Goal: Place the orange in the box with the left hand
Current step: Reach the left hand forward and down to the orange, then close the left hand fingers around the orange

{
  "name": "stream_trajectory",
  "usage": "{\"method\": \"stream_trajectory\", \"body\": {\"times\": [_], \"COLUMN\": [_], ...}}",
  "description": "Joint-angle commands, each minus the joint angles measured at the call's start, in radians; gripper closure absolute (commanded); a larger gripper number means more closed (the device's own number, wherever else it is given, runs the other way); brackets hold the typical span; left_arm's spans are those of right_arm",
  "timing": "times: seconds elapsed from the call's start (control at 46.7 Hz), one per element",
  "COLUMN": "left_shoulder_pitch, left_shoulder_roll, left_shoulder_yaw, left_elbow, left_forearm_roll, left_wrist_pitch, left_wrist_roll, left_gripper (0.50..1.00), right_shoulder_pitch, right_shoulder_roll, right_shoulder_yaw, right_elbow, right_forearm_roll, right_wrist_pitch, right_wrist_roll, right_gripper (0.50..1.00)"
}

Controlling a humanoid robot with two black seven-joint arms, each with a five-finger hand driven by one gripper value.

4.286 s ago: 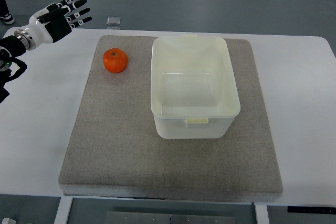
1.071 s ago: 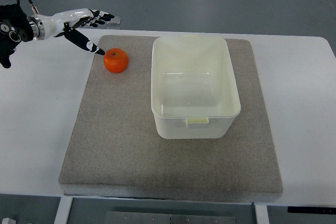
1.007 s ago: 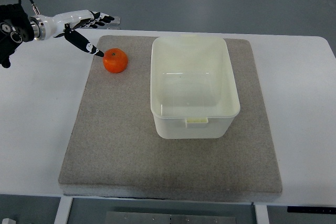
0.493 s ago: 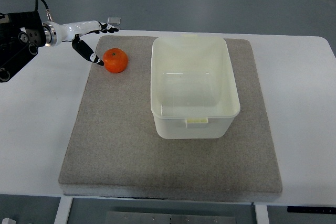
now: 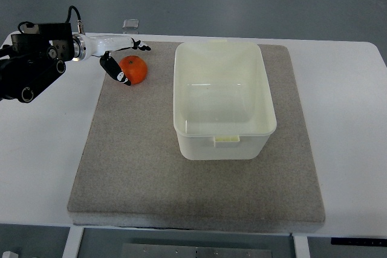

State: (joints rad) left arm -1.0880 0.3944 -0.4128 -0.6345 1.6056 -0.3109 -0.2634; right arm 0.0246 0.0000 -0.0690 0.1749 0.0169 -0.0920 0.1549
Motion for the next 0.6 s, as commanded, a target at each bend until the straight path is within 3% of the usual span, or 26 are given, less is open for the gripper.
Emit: {"method": "stream_trajectory", "body": {"times": [0.0,0.129,0.386,0.579], "left_shoulder_pitch": [0.002,0.002,0.007,0.01], "left_shoulder_roll": [-0.008,-0.019,-0.025,-0.026], "left_shoulder_yaw": [0.006,0.025,0.031,0.051], "left_elbow": [0.01,0.033,0.033,0.035], "left_forearm_roll": [0.007,0.011,0.014,0.016], "left_wrist_pitch": [0.033,0.079,0.081,0.081], "left_wrist_roll": [0.001,0.001,0.003,0.003], "left_gripper": [0.568,0.568,0.57,0.649], "right_shoulder_pitch": [0.0,0.0,0.0,0.0], "right_shoulder_roll": [0.0,0.0,0.0,0.0], "right_shoulder_yaw": [0.0,0.0,0.0,0.0], "right_elbow": [0.0,0.0,0.0,0.0], "right_forearm_roll": [0.0,0.0,0.0,0.0], "right_wrist_pitch": [0.0,0.0,0.0,0.0], "right_wrist_roll": [0.0,0.0,0.0,0.0], "right_gripper": [0.568,0.568,0.568,0.568]}}
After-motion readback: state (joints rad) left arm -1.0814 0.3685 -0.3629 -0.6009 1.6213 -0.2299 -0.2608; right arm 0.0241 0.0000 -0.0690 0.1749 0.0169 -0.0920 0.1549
